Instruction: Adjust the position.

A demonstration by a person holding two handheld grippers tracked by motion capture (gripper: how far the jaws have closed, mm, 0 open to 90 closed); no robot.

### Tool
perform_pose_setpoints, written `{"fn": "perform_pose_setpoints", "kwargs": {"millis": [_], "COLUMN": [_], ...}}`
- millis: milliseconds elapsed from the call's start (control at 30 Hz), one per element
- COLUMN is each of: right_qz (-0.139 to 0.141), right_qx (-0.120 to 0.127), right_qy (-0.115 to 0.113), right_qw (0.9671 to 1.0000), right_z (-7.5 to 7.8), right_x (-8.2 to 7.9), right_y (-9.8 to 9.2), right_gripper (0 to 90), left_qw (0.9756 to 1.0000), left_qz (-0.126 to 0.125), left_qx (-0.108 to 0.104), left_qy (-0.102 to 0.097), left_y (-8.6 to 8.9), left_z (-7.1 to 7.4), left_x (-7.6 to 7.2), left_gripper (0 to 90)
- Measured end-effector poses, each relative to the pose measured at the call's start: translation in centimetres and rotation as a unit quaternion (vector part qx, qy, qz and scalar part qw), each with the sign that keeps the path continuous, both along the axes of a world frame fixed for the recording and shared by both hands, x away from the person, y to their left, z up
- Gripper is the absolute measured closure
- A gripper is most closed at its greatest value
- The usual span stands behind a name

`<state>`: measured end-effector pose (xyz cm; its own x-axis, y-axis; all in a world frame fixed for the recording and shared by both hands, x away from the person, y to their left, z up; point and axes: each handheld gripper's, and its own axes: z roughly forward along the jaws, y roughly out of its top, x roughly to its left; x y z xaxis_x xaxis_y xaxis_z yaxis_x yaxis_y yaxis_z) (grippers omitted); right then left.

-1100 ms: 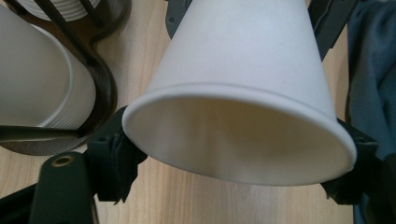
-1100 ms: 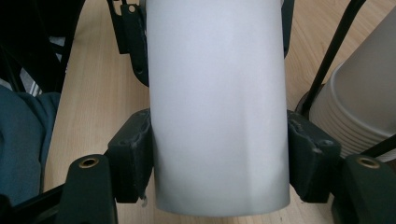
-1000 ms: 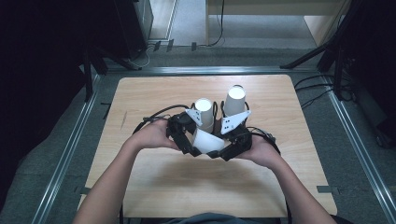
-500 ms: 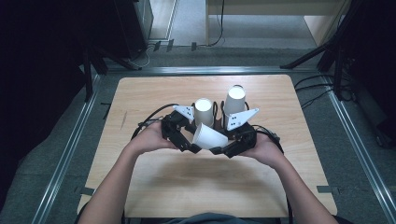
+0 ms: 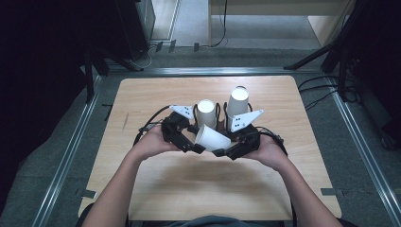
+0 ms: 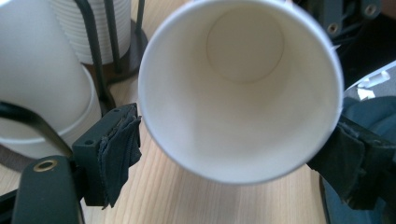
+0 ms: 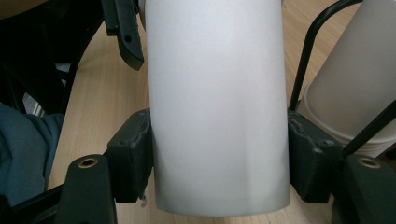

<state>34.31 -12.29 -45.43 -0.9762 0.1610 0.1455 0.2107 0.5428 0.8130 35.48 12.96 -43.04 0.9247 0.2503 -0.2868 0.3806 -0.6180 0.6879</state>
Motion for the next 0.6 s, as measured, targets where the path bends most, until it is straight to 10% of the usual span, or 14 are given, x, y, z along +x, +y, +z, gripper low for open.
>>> {"fn": "perform_pose_setpoints", "kwargs": {"millis": [600], "right_qz": [0.010], "right_qx": [0.001], "right_qy": [0.008], "right_qw": [0.9999], "right_z": [-0.13], "right_x": [-0.09], "right_y": [0.52], "right_gripper": [33.1], "left_qw": [0.9998], "left_qz": [-0.004], "left_qx": [-0.018], "left_qy": [0.010], "left_y": [-0.40], "left_z": [-0.17], "left_x": [-0.03], "left_gripper": [19.1]}}
